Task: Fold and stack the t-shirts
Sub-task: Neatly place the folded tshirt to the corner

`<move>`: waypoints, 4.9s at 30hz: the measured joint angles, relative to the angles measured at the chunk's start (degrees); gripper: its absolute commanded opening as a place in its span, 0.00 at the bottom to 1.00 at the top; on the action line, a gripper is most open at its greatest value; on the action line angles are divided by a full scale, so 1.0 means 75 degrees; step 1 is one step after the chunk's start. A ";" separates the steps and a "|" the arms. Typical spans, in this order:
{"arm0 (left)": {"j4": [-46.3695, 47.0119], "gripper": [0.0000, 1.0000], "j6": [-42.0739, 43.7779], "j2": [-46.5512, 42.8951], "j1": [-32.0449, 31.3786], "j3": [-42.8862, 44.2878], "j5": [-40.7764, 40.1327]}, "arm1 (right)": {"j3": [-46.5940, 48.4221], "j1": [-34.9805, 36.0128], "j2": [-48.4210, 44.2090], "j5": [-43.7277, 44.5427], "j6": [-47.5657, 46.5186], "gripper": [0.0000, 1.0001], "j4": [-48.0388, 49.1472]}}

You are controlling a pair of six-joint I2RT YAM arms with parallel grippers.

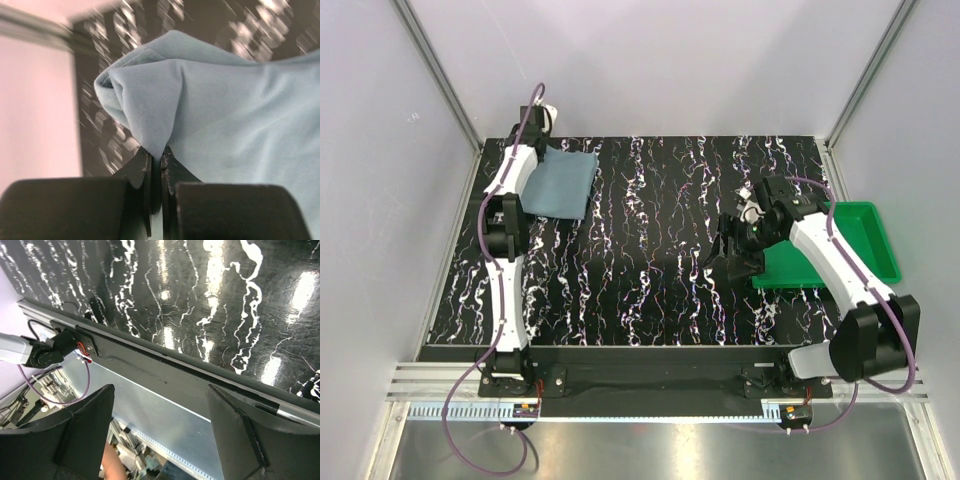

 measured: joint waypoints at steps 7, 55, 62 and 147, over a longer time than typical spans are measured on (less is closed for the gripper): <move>0.0944 0.00 0.0950 0.0839 0.0449 0.0635 -0.0143 | 0.0519 0.0000 0.0968 0.0221 0.0009 0.82 0.0020; 0.3229 0.88 0.0256 0.0682 0.0982 0.0356 -0.1259 | 0.2600 0.0000 0.3346 0.0265 0.0385 0.85 0.0140; 0.3107 0.58 -0.0796 -0.0965 -0.0017 -0.1635 -0.0460 | 0.2101 0.0000 0.3060 0.0015 0.0522 0.86 0.0542; 0.1874 0.89 -0.8081 -0.4354 0.0863 -0.3704 0.2713 | -0.0399 0.0000 0.0705 0.0391 0.1201 1.00 0.1947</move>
